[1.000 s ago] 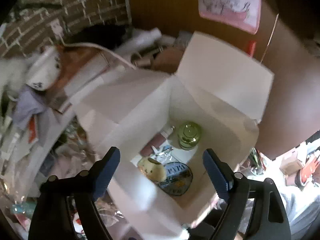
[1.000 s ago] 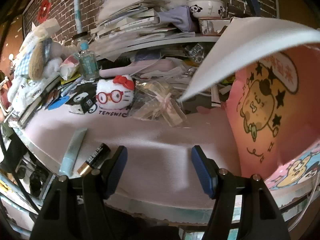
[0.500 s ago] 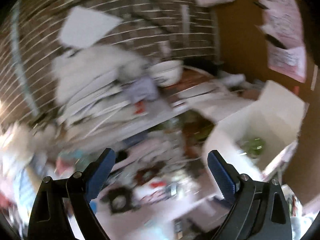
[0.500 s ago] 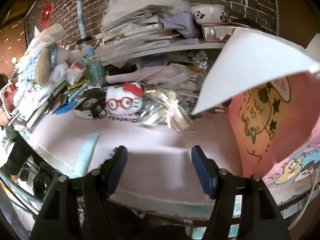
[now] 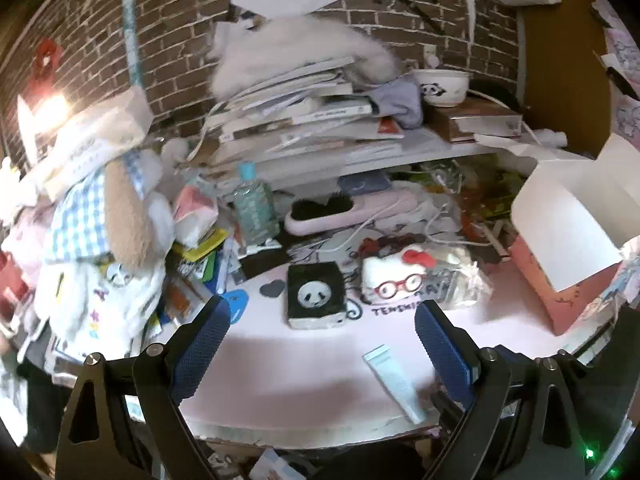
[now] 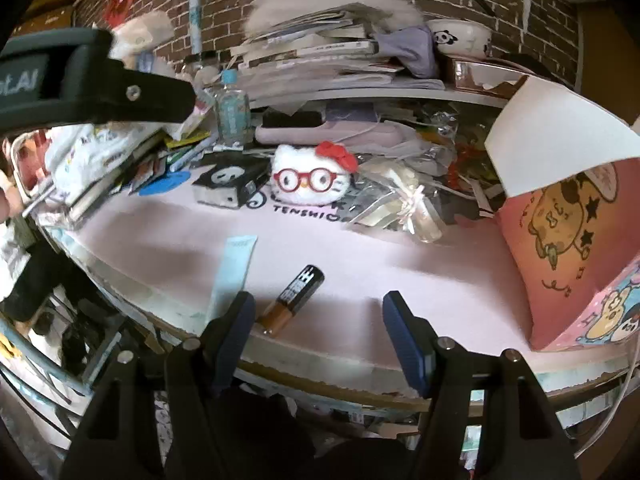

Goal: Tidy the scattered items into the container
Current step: 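Withdraw the left gripper from the box back over the desk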

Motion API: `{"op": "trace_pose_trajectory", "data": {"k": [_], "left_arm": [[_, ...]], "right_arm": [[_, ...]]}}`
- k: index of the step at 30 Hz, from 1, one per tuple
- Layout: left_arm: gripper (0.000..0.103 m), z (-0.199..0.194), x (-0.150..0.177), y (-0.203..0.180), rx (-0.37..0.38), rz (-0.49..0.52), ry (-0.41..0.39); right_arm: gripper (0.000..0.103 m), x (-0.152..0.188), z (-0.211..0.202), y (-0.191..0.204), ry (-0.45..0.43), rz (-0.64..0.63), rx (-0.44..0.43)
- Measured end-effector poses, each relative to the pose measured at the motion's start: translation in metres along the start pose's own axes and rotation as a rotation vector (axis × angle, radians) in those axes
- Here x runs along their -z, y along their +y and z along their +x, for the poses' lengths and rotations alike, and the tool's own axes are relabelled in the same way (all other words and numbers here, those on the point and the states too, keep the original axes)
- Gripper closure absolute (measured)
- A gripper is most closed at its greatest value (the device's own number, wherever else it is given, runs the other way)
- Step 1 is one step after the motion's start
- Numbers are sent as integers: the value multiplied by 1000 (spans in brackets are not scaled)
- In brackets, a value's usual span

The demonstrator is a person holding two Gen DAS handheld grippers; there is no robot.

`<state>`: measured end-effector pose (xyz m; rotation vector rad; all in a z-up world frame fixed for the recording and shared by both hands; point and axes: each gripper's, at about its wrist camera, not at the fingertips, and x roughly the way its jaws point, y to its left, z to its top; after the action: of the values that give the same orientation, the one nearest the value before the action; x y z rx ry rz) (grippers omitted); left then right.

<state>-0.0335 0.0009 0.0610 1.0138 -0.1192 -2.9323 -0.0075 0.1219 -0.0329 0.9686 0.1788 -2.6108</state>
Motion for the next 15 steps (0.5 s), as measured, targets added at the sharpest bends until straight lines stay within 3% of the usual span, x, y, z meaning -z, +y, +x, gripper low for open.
{"op": "trace_pose_trajectory", "data": {"k": [15], "left_arm": [[10, 14, 6, -14, 79, -23, 13]], "right_arm": [[45, 1, 9, -22, 1, 19, 35]]}}
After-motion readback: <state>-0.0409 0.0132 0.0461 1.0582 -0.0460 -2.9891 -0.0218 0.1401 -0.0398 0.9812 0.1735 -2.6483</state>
